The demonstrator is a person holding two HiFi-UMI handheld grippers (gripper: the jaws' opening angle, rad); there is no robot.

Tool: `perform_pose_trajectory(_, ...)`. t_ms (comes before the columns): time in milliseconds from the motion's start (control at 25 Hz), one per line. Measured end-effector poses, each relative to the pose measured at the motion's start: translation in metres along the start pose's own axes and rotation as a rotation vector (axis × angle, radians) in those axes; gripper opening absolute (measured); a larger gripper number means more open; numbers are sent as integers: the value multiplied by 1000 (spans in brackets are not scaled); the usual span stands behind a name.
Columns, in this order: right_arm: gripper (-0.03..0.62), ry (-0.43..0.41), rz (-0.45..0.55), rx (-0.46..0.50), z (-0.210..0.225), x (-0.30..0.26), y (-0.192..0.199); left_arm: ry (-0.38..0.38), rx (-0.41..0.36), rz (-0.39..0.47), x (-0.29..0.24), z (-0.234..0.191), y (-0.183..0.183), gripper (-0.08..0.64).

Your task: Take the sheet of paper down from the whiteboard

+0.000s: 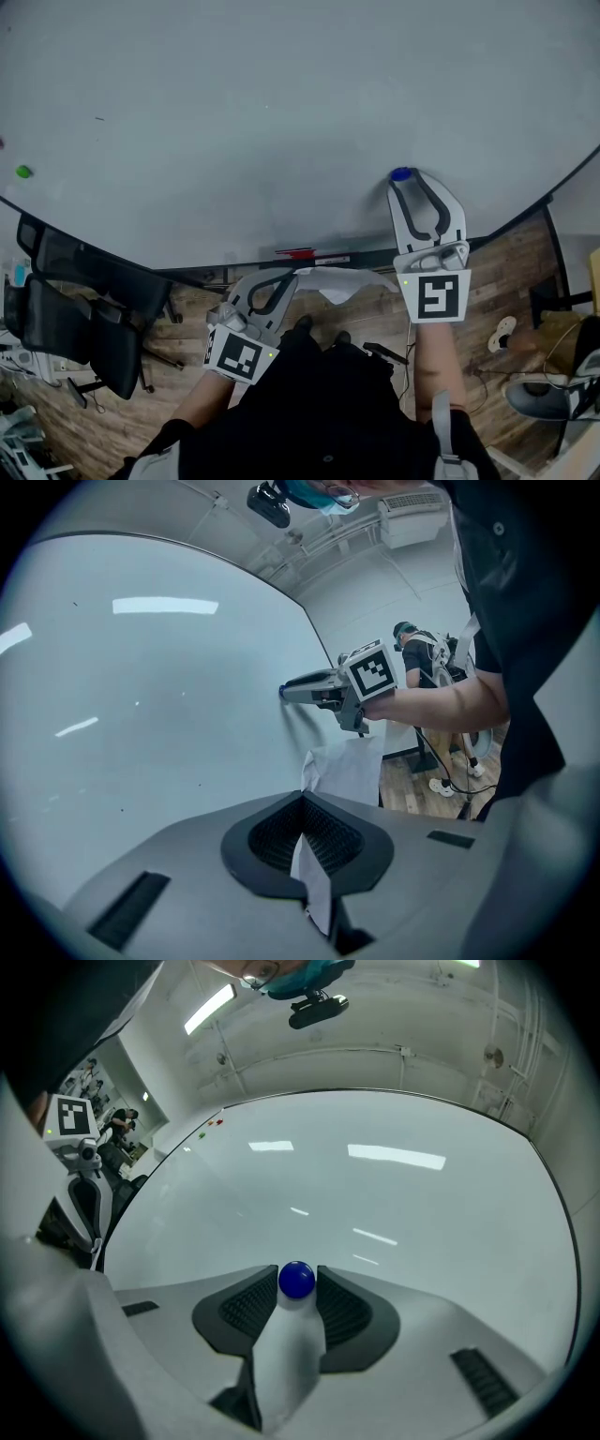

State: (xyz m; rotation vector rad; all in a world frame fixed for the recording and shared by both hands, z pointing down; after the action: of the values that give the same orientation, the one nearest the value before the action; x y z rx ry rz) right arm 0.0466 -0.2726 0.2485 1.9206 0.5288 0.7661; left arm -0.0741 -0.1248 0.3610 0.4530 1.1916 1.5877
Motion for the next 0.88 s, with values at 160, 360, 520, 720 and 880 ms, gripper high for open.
perform_pose_trajectory(160,138,11,-15,-27,-1,9,1,-1,-4,2,0,1,0,11)
perform_pose_trajectory(360,138,-4,-65,-58,-7,36,12,18,2,-3,-6,3,4,11)
perform_pose_trajectory(520,118,-34,-126,-97,-15,62,26,47,0,-9,-14,9,8,11)
perform_pose_trajectory(720,75,-49,-206,-159,-24,98,46,73,57,-19,-25,19,27,11)
perform_pose_trajectory(880,55,-71,-273,-210,-33,125,69,85,100,-31,-33,27,46,11)
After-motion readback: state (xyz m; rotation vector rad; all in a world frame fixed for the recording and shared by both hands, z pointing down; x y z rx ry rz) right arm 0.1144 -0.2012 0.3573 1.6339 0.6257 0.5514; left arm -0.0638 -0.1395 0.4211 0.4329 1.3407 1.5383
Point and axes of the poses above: the fingertips, and each gripper's own axes: x backward along the fingers, z to its right, y out of its underside, the point moved 2 cm from there along x, backward along the fingers, and after that the axes turned 3 degrees about -x, right-handed, at the moved point
